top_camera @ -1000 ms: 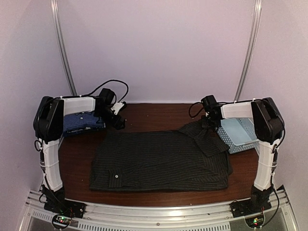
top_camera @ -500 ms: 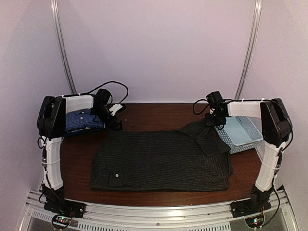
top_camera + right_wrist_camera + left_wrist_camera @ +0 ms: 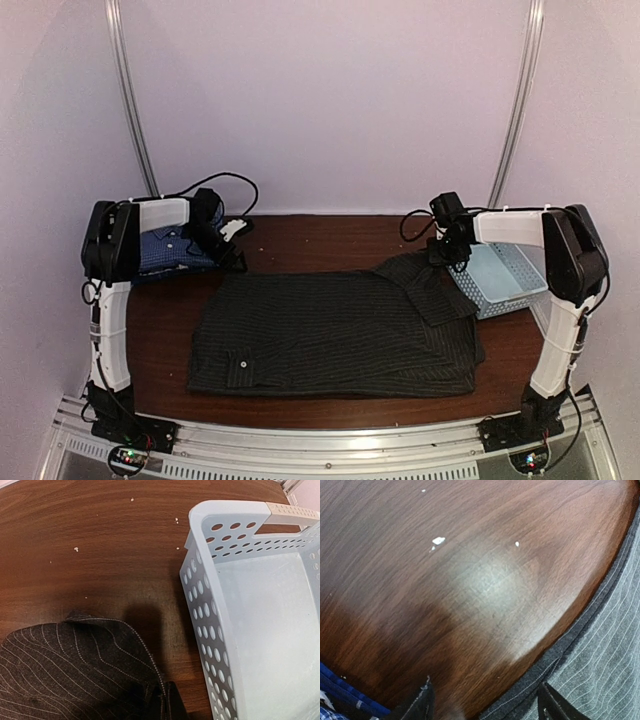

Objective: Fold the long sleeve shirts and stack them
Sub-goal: Pick up the 1/3-folded shirt from the center of the board, then fold the 1/3-folded shirt at the center of the board, then adjust the sleeve of the rectangle-folded shirt.

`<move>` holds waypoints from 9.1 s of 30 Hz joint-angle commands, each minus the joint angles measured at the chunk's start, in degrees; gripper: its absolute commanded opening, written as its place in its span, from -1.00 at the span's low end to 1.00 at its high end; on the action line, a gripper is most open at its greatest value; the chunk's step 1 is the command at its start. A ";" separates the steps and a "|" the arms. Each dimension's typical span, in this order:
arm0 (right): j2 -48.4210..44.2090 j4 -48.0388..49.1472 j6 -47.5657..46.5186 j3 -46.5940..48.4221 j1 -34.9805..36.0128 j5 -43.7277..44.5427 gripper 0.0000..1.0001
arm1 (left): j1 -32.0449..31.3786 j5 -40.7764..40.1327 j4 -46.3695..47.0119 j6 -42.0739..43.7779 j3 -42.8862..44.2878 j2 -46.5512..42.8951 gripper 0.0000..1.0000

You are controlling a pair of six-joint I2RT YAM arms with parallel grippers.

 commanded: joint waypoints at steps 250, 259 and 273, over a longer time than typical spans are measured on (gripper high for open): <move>-61.21 -38.35 1.20 6.13 4.65 -42.66 -1.00 | -22.02 -26.48 27.86 -39.63 -53.40 -50.67 0.12; -61.81 -37.36 6.65 8.94 4.65 -45.23 -1.00 | -22.02 -26.67 27.98 -39.24 -53.14 -49.99 0.12; -71.27 -37.00 24.80 -12.02 4.65 -30.11 -0.94 | -22.03 -25.36 28.66 -39.14 -52.70 -50.06 0.12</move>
